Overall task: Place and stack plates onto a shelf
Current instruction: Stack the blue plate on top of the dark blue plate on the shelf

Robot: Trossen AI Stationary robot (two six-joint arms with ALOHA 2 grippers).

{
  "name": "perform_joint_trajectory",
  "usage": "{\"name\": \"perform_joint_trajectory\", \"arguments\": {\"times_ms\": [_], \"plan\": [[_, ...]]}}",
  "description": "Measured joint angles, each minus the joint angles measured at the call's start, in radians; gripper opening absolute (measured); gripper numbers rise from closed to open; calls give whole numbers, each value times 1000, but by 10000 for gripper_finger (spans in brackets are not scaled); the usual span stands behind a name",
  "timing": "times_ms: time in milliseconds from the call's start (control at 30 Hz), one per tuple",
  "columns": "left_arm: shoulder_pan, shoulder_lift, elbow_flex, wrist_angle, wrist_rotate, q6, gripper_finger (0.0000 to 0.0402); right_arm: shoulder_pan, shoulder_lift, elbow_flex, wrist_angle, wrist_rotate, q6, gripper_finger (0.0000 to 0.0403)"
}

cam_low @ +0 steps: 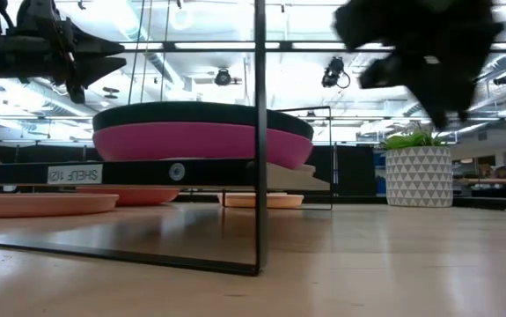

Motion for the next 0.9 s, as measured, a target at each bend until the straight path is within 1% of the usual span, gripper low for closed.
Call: {"name": "perform_joint_trajectory", "arguments": {"times_ms": [67, 167, 267, 433, 533, 800, 900], "plan": [[0, 0, 0, 5, 0, 12, 142, 40, 0, -28, -10, 1, 79, 111], [0, 0, 0, 17, 0, 29, 142, 79, 0, -71, -32, -35, 163, 122], [0, 0, 0, 19, 0, 40, 142, 104, 0, -123, -36, -75, 200, 136], [0, 0, 0, 23, -21, 42, 142, 135, 1, -221, -47, -257, 202, 144], [0, 0, 0, 24, -26, 42, 142, 159, 1, -271, -49, -323, 201, 138], [0, 0, 0, 48, -26, 92, 142, 243, 1, -322, -4, -328, 206, 109], [0, 0, 0, 55, -26, 94, 142, 267, 1, -326, 19, -279, 205, 104]]}}
